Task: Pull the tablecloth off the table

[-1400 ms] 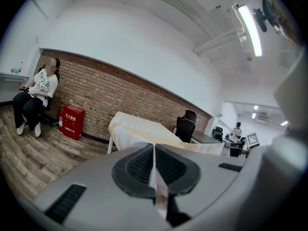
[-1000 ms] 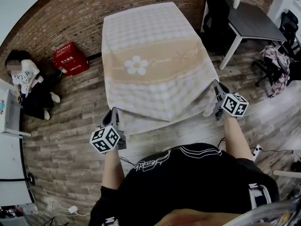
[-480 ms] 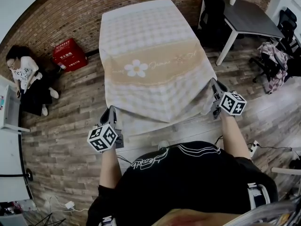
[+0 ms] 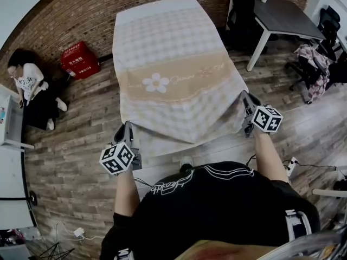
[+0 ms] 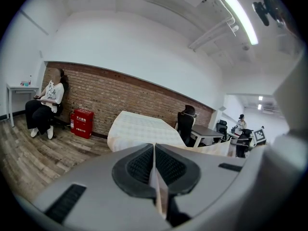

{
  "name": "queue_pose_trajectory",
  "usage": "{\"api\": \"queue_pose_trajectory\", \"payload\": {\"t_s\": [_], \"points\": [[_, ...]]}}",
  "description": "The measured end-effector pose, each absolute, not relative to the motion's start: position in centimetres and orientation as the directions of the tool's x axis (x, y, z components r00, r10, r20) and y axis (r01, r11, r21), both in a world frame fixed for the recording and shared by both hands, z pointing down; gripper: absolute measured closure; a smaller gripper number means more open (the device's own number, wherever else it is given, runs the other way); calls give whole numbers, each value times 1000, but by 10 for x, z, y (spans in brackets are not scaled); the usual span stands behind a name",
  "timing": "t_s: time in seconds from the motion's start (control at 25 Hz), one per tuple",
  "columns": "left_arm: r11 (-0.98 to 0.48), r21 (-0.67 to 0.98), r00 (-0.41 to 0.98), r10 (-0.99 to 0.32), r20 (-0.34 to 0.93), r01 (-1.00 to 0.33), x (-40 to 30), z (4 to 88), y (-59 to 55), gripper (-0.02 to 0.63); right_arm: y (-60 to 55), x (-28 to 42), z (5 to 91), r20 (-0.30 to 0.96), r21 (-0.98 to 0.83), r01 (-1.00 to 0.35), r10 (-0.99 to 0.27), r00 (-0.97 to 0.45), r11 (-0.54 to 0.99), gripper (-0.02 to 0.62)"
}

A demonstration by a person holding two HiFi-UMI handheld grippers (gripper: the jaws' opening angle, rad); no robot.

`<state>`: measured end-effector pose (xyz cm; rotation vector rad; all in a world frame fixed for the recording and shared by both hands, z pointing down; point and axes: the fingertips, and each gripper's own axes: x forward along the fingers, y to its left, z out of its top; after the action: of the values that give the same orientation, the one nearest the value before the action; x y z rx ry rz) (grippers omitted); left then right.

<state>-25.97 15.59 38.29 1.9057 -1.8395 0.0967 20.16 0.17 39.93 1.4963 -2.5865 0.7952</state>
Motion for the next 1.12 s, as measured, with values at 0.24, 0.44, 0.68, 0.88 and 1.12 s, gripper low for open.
{"api": "queue_pose_trajectory", "payload": {"t_s": [0.24,0.44,0.68,0.88,1.12], "points": [[34,298,85,-922,377,-954,-253,382,181,600,23,207,398,290,-407,-817,-790,-540,408,597],[38,301,84,-920,383,-953,-246,384,196,600,38,212,402,300,-407,-817,-784,-543,409,597],[42,308,86,-917,391,-950,-234,388,216,600,58,222,408,311,-410,-814,-776,-549,411,597],[41,307,87,-916,391,-951,-214,387,234,600,80,245,413,318,-423,-811,-772,-551,405,597],[41,320,98,-908,407,-947,-186,396,259,600,111,268,425,330,-445,-794,-748,-575,414,597]]}}
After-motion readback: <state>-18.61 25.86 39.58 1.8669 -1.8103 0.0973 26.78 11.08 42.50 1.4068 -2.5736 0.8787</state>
